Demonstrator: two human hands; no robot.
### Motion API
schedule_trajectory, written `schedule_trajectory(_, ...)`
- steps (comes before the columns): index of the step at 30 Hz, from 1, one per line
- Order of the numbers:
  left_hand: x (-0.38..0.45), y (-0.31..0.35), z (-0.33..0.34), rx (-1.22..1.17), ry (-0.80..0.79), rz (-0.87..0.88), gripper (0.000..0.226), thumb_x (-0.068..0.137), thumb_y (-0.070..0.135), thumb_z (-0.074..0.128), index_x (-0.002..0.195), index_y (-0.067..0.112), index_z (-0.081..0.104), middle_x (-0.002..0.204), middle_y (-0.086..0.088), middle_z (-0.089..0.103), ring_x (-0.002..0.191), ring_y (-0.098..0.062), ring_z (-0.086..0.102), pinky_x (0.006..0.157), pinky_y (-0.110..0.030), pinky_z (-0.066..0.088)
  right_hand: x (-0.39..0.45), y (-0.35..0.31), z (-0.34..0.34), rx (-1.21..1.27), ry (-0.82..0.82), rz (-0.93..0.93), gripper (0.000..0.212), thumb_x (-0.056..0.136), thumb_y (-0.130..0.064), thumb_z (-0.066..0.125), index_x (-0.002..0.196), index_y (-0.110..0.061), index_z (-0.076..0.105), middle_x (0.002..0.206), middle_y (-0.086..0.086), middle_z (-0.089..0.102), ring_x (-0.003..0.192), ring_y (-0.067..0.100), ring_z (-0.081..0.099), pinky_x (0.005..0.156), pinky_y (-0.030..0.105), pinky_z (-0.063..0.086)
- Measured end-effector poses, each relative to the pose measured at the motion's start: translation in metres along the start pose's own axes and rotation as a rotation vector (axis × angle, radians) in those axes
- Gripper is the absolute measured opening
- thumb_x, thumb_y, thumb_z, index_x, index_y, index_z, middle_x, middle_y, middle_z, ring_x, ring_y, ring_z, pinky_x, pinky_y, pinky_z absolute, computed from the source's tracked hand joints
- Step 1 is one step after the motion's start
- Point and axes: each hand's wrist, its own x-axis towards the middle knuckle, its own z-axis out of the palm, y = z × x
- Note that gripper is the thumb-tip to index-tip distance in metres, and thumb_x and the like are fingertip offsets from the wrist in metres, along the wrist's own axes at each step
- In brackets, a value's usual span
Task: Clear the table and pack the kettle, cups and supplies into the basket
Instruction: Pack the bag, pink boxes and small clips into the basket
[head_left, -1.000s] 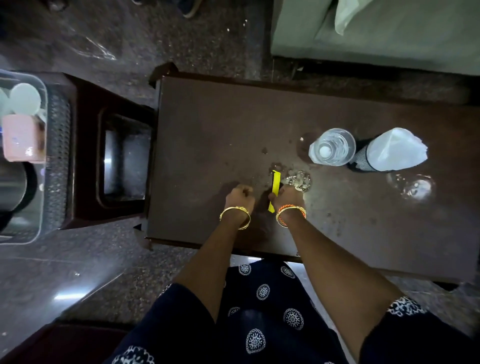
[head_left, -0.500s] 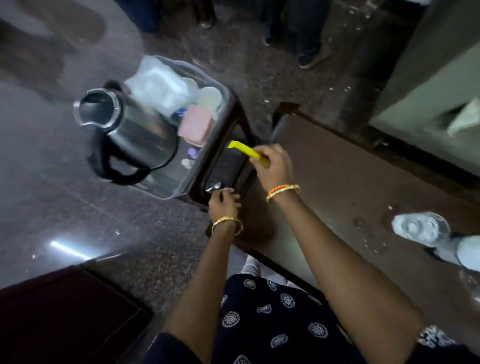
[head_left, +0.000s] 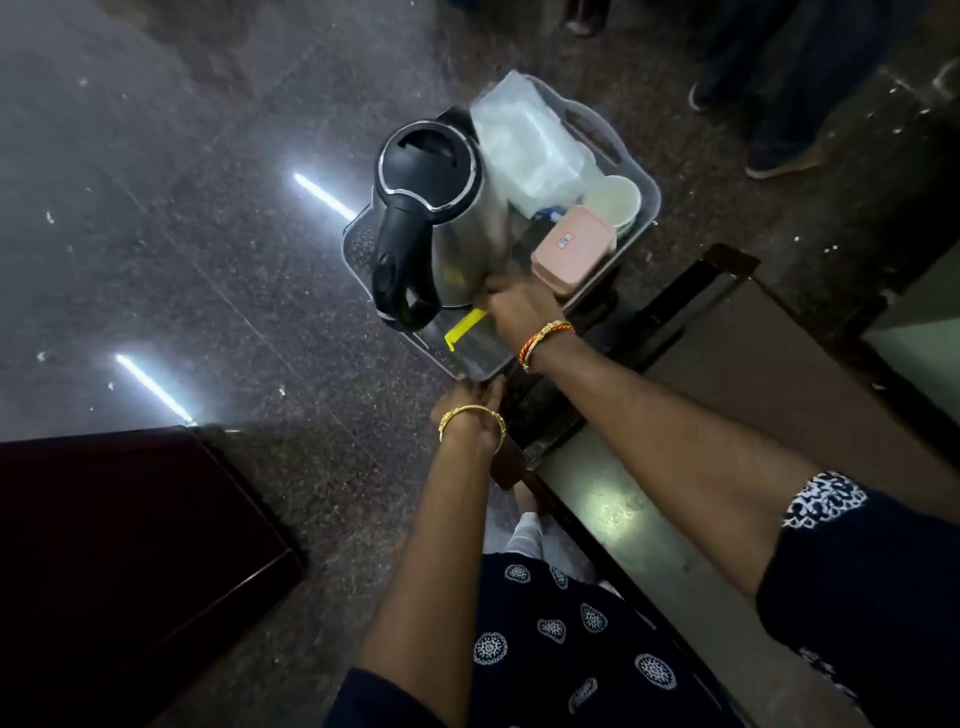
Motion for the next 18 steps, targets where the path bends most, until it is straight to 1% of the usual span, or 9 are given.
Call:
schedule_trajectory(4, -0.010, 0.001, 0.007, -0.133, 0.115, 0.033, 0.019, 0.095, -0.008, 0.037, 0.081, -0.003, 0.048, 0.079, -0.015, 0.054, 0.080, -0.032, 0.058, 0.105, -0.050, 0.041, 0.013, -0.002, 0.006, 0.023, -0.103, 0.079, 0.032, 0.092, -0.006, 0.042, 0.118, -0.004, 0.060, 0.120, 0.015, 0.056, 0.119, 0.034, 0.050, 0.094, 0.045, 0.048)
schedule_trajectory(6, -0.014, 0.002, 0.011, -0.200, 0.149, 0.045, 0.029, 0.094, -0.012, 0.036, 0.069, 0.001, 0.042, 0.090, -0.020, 0.053, 0.092, -0.037, 0.061, 0.103, -0.053, 0.042, 0.016, -0.002, 0.009, 0.033, -0.136, 0.102, 0.033, 0.093, -0.007, 0.040, 0.121, -0.006, 0.059, 0.122, 0.016, 0.056, 0.120, 0.035, 0.050, 0.095, 0.046, 0.048)
schedule_trajectory(8, -0.014, 0.001, 0.010, -0.237, 0.149, 0.057, 0.034, 0.095, -0.011, 0.033, 0.065, 0.005, 0.039, 0.103, -0.023, 0.048, 0.098, -0.036, 0.061, 0.104, -0.053, 0.041, 0.016, -0.001, 0.012, 0.016, -0.161, 0.104, 0.033, 0.095, -0.007, 0.039, 0.122, -0.006, 0.058, 0.123, 0.017, 0.055, 0.120, 0.035, 0.051, 0.095, 0.046, 0.048)
schedule_trajectory(10, -0.015, 0.000, 0.011, -0.189, 0.152, 0.059, 0.034, 0.095, -0.009, 0.036, 0.066, 0.007, 0.040, 0.103, -0.024, 0.054, 0.093, -0.033, 0.063, 0.103, -0.046, 0.044, 0.014, 0.000, 0.013, 0.012, -0.167, 0.109, 0.033, 0.095, -0.006, 0.039, 0.121, -0.004, 0.058, 0.124, 0.018, 0.056, 0.120, 0.036, 0.051, 0.096, 0.048, 0.047)
schedule_trajectory(12, -0.014, -0.002, 0.010, -0.181, 0.199, 0.095, 0.030, 0.091, -0.010, 0.046, 0.065, 0.004, 0.044, 0.093, -0.026, 0.056, 0.073, -0.035, 0.062, 0.088, -0.044, 0.053, 0.012, 0.002, 0.013, 0.054, -0.145, 0.136, 0.033, 0.095, -0.005, 0.038, 0.120, -0.004, 0.059, 0.125, 0.019, 0.056, 0.120, 0.035, 0.051, 0.096, 0.048, 0.047)
schedule_trajectory(14, -0.010, -0.006, 0.008, -0.171, 0.209, 0.131, 0.023, 0.089, -0.008, 0.053, 0.069, 0.001, 0.048, 0.093, -0.027, 0.055, 0.069, -0.036, 0.062, 0.067, -0.040, 0.060, 0.006, 0.004, 0.015, 0.113, -0.070, 0.158, 0.032, 0.093, -0.003, 0.038, 0.117, -0.002, 0.059, 0.122, 0.019, 0.059, 0.117, 0.034, 0.054, 0.094, 0.046, 0.048)
schedule_trajectory(15, -0.011, -0.008, 0.008, -0.153, 0.197, 0.148, 0.018, 0.089, -0.006, 0.054, 0.073, 0.001, 0.049, 0.089, -0.026, 0.057, 0.061, -0.033, 0.063, 0.057, -0.036, 0.061, 0.002, 0.005, 0.015, 0.146, -0.018, 0.162, 0.032, 0.090, -0.002, 0.040, 0.113, 0.000, 0.061, 0.118, 0.020, 0.061, 0.114, 0.034, 0.055, 0.092, 0.044, 0.048)
schedule_trajectory(17, -0.008, -0.014, 0.002, -0.067, 0.203, 0.187, 0.018, 0.091, 0.003, 0.055, 0.074, 0.005, 0.047, 0.075, -0.019, 0.059, 0.040, -0.016, 0.060, 0.041, -0.026, 0.055, -0.014, 0.005, 0.015, 0.240, 0.146, 0.150, 0.027, 0.081, 0.002, 0.047, 0.100, 0.005, 0.065, 0.105, 0.025, 0.065, 0.102, 0.037, 0.060, 0.085, 0.042, 0.049)
schedule_trajectory(18, -0.006, -0.016, 0.001, -0.004, 0.213, 0.217, 0.022, 0.091, 0.008, 0.057, 0.072, 0.008, 0.046, 0.071, -0.017, 0.058, 0.034, -0.012, 0.056, 0.039, -0.024, 0.052, -0.022, 0.006, 0.015, 0.289, 0.234, 0.157, 0.021, 0.076, 0.004, 0.051, 0.090, 0.007, 0.067, 0.095, 0.028, 0.066, 0.094, 0.040, 0.062, 0.080, 0.043, 0.050)
